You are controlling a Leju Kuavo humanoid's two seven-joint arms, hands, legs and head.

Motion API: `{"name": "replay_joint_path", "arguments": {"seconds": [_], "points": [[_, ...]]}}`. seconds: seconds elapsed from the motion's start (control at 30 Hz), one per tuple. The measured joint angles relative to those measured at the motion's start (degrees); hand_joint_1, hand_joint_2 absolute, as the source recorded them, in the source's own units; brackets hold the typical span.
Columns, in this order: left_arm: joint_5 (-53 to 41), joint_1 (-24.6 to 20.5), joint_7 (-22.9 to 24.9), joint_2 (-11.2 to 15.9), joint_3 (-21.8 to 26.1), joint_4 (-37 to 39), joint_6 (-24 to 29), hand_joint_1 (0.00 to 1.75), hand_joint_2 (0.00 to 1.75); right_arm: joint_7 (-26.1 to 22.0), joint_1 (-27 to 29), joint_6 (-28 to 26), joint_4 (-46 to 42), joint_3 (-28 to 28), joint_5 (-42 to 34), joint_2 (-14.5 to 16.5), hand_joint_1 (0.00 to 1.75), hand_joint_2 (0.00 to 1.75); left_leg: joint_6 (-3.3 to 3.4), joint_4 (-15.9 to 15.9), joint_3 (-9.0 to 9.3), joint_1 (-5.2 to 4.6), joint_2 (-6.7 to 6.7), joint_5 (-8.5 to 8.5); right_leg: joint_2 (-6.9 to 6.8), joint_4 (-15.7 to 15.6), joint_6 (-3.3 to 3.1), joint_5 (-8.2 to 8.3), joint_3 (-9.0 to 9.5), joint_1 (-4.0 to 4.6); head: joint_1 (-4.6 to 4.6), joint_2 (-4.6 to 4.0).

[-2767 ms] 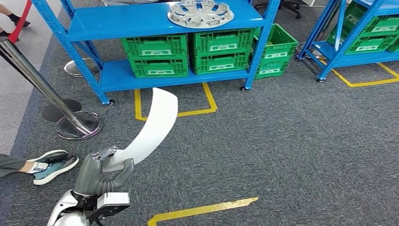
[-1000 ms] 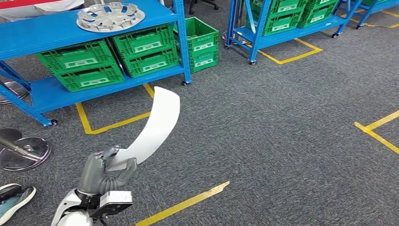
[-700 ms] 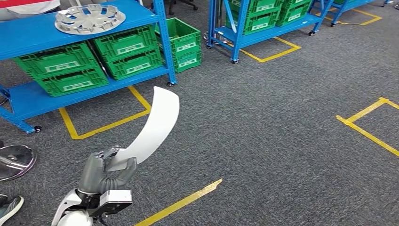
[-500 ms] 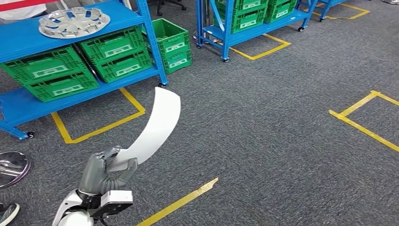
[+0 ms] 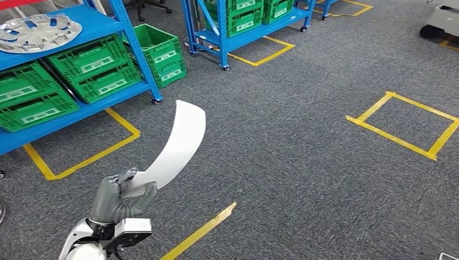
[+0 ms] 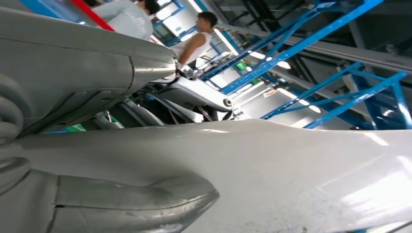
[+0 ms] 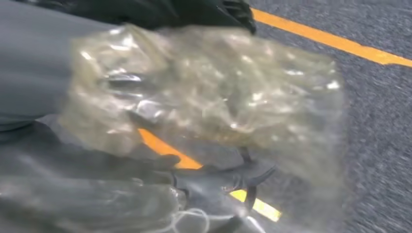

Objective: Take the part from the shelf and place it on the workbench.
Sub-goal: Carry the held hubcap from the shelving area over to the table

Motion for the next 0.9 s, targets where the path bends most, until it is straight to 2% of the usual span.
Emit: {"name": "replay_joint_path", "arguments": {"seconds": [0.07,0.13,0.17,0.2,0.23,0.27,0.3,0.37,0.4,0.43,0.5,0.57,0.63,0.67,0.7,0.73,0.77,0.8,0.87,0.9], "points": [[0.1,0.0,0.0,-0.1,0.0,0.0,0.0,1.75,1.75,0.1,0.1,0.0,0.0,0.0,0.0,0.0,0.0,0.0,0.45,-0.6,0.14,0.18,1.12,0.47,-1.71,1.9,0.45,-1.32,-1.27,0.11,0.21,0.01],[0.2,0.1,0.0,-0.1,0.1,0.0,0.0,1.75,1.75,0.1,-0.1,0.0,0.0,0.0,0.1,0.0,0.0,0.0,0.77,-0.9,0.17,0.16,2.51,0.6,-4.28,8.1,0.68,-4.79,-4.27,0.26,0.39,0.01],[0.2,0.2,0.0,-0.1,0.1,0.0,0.0,1.75,1.75,0.2,-0.2,0.0,0.0,0.0,0.1,0.0,0.0,0.0,0.85,-0.9,0.12,0.07,3.23,0.57,-4.92,11.9,0.82,-6.51,-6.04,0.23,0.43,0.01],[0.3,0.2,0.0,-0.2,0.1,0.0,0.0,1.75,1.75,0.2,-0.2,0.0,0.0,0.0,0.1,0.0,0.0,0.0,0.87,-0.8,0.09,-0.02,3.91,0.56,-5.23,14.8,0.93,-7.47,-7.27,0.21,0.4,0.0],[0.3,0.2,0.0,-0.2,0.1,0.0,0.0,1.75,1.75,0.2,-0.1,0.0,0.0,0.0,0.1,0.0,0.0,0.0,0.87,-0.8,0.08,-0.1,4.56,0.53,-5.42,15.8,1.02,-7.39,-7.52,0.2,0.41,0.0],[0.3,0.2,0.0,-0.2,0.1,0.0,0.0,1.75,1.75,0.2,-0.1,-0.1,0.0,0.0,0.1,0.0,0.0,0.0,0.83,-0.8,0.1,-0.14,5.14,0.5,-5.63,14.5,1.03,-6.32,-6.61,0.2,0.43,0.0],[0.3,0.2,0.0,-0.2,0.1,0.0,0.0,1.75,1.75,0.2,0.0,-0.1,0.0,0.0,0.2,0.0,0.0,0.0,0.74,-0.7,0.17,-0.16,5.67,0.43,-6.02,11.1,0.98,-4.58,-4.62,0.21,0.43,0.0],[0.3,0.2,0.0,-0.3,0.2,0.0,0.0,1.75,1.75,0.2,-0.1,-0.1,0.0,0.0,0.2,0.0,0.0,0.0,0.31,-0.4,0.22,-0.38,6.63,0.12,-7.85,3.4,0.61,-2.15,-0.14,0.41,0.45,0.0],[0.3,0.1,0.0,-0.3,0.2,0.0,0.0,1.75,1.75,0.2,-0.2,-0.1,0.0,0.0,0.3,0.0,0.0,0.0,0.04,-0.2,0.2,-0.54,7.05,-0.03,-8.44,1.0,0.32,-1.7,1.2,0.53,0.38,0.0],[0.3,0.1,0.0,-0.3,0.2,0.0,0.0,1.75,1.75,0.3,-0.3,-0.1,0.0,0.0,0.3,0.0,0.0,0.0,-0.21,-0.1,0.18,-0.7,7.46,-0.11,-8.73,0.0,0.0,-1.76,1.73,0.68,0.32,0.0],[0.3,0.0,0.0,-0.3,0.2,0.0,0.0,1.75,1.75,0.3,-0.1,0.0,0.0,0.0,0.5,0.0,0.0,0.0,-0.69,0.0,0.17,-0.72,8.02,-0.25,-7.83,-0.1,-0.67,-1.58,1.64,0.71,0.21,0.0],[0.3,-0.1,-0.1,-0.3,0.2,0.0,0.0,1.75,1.75,0.3,0.0,0.0,0.0,0.0,0.5,0.0,0.0,0.0,-1.36,1.4,-0.29,-0.47,6.5,-1.64,-6.99,-0.2,-1.29,-1.31,1.52,0.49,0.07,0.0],[0.3,0.0,-0.1,-0.3,0.2,0.0,0.0,1.75,1.75,0.3,-0.2,-0.1,-0.1,0.0,0.6,0.0,0.0,0.0,-1.93,7.2,-2.73,-0.15,4.13,-5.23,-6.03,-0.3,-1.73,-1.09,1.35,0.33,-0.12,0.0],[0.3,0.0,-0.1,-0.3,0.2,0.1,0.0,1.75,1.75,0.3,-0.3,-0.1,-0.1,0.0,0.6,0.0,0.0,0.0,-2.08,11.3,-4.54,-0.04,3.6,-7.14,-5.48,-0.3,-1.87,-1.02,1.25,0.35,-0.14,0.0],[0.3,0.1,-0.1,-0.3,0.2,0.1,0.0,1.75,1.75,0.3,-0.3,-0.1,-0.1,0.0,0.6,0.0,0.0,0.0,-2.17,14.7,-6.11,0.03,3.43,-8.37,-4.91,-0.3,-1.93,-0.97,1.19,0.37,-0.12,0.0],[0.3,0.1,-0.1,-0.2,0.2,0.1,0.0,1.75,1.75,0.3,-0.3,-0.1,-0.1,-0.1,0.6,0.0,0.0,0.0,-2.19,16.5,-6.99,0.05,3.4,-8.51,-4.33,-0.2,-1.95,-0.95,1.16,0.39,-0.15,0.0],[0.3,0.1,-0.1,-0.2,0.1,0.1,0.0,1.75,1.75,0.3,-0.2,0.0,-0.1,-0.1,0.7,0.0,0.0,0.0,-2.14,16.1,-6.82,0.07,3.36,-7.41,-3.74,-0.2,-1.94,-0.92,1.18,0.39,-0.14,0.0],[0.3,0.1,-0.1,-0.2,0.1,0.1,0.0,1.75,1.75,0.3,-0.2,0.0,-0.1,-0.1,0.7,0.0,0.0,0.0,-2.0,13.6,-5.7,0.09,3.18,-5.43,-3.13,-0.2,-1.9,-0.89,1.23,0.39,-0.16,0.0],[0.3,0.0,-0.1,-0.2,0.1,0.1,0.0,1.75,1.75,0.3,-0.2,0.0,-0.1,-0.1,0.8,0.0,0.0,0.0,-1.44,6.0,-2.31,0.17,1.25,-1.31,-1.93,-0.1,-1.66,-0.8,1.24,0.43,-0.13,0.0],[0.3,0.0,-0.1,-0.2,0.1,0.1,0.0,1.75,1.75,0.3,-0.3,0.0,-0.1,-0.1,0.9,0.0,0.0,0.0,-1.15,3.0,-1.01,0.2,0.19,-0.35,-1.41,0.0,-1.41,-0.71,1.04,0.42,-0.14,0.0]]}}
